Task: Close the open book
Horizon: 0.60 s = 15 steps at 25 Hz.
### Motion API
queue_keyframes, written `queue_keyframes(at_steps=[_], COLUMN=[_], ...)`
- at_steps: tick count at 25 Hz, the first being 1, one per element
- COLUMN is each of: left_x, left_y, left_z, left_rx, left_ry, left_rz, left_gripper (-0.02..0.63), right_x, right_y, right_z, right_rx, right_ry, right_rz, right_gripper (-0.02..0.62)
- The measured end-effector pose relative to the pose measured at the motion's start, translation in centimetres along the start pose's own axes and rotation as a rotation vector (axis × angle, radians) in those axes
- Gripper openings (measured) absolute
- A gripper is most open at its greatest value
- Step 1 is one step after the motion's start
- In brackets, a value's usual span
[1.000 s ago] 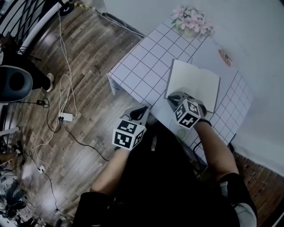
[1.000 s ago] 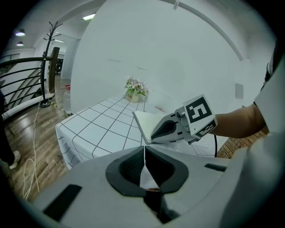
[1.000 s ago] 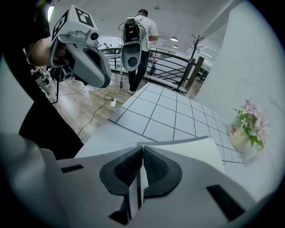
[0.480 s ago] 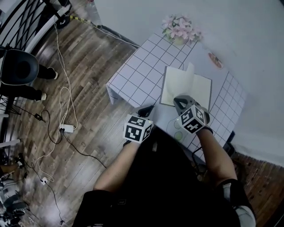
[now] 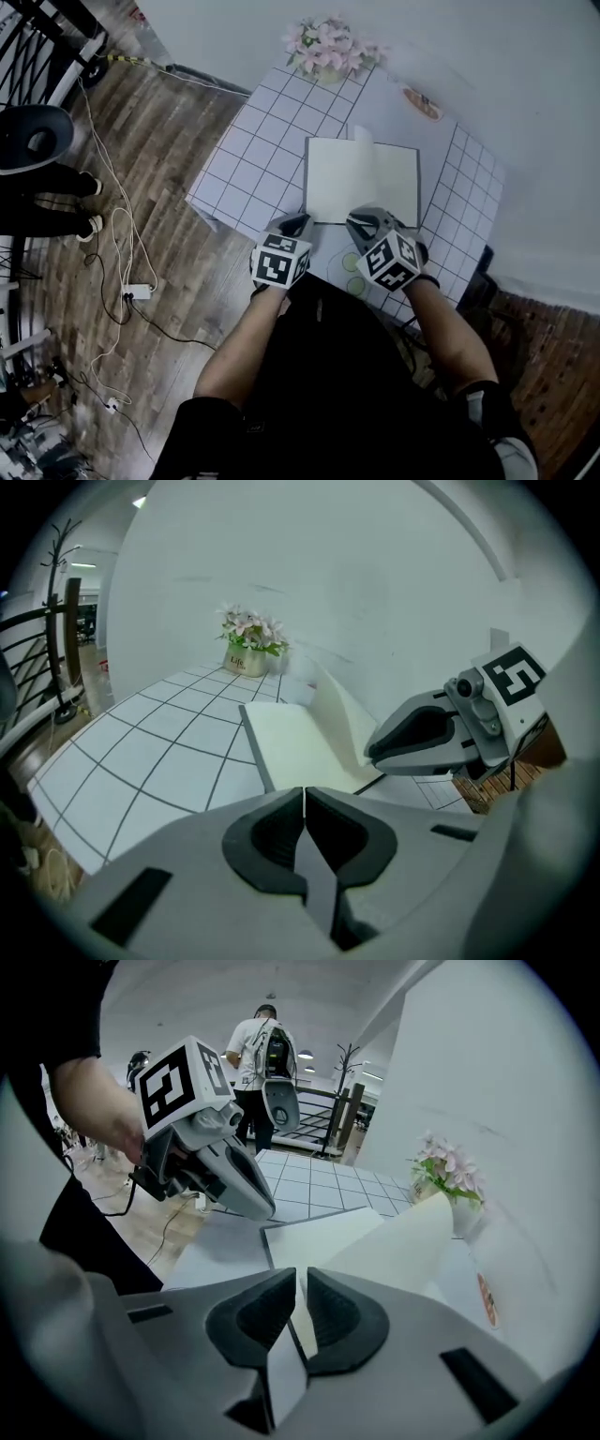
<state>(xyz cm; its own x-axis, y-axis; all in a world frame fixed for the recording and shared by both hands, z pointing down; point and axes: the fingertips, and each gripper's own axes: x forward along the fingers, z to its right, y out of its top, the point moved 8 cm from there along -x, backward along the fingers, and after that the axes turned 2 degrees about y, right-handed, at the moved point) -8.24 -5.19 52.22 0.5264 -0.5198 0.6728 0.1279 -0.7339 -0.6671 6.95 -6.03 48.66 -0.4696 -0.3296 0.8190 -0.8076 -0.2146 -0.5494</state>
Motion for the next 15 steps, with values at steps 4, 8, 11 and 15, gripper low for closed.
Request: queue_keyframes(at_steps=[4,8,11,15], left_x=[0.1,-0.3,-1.0,-1.4], left_y=[-0.9,-1.6,-2.2,-2.7], left_z=[-0.1,0.5,0.8,0.1], left_rx=[-0.016,-0.031,-0.052,-0.09], left_ry=[0.018,0.017,0.019,0.035], left_rz=[-0.024,-0.033,-0.032,-0.021], left_gripper=[0.014,0.015,0.015,0.015], right_x=[2.2,4.1,4.6,5.1], right_y=[-1.1,-1.5,-1.4,-1.1], right_z=[-0.1,-0.2,-0.5,0.1], right_rx=[-0.037,-0.077,-0.118,-0.137], right_ry=[0.032,0.06,0.068,0.097], right_rz=[-0.047,-0.088,-0.111,-0.116], right_gripper=[0.101,0.133,0.149,0.169])
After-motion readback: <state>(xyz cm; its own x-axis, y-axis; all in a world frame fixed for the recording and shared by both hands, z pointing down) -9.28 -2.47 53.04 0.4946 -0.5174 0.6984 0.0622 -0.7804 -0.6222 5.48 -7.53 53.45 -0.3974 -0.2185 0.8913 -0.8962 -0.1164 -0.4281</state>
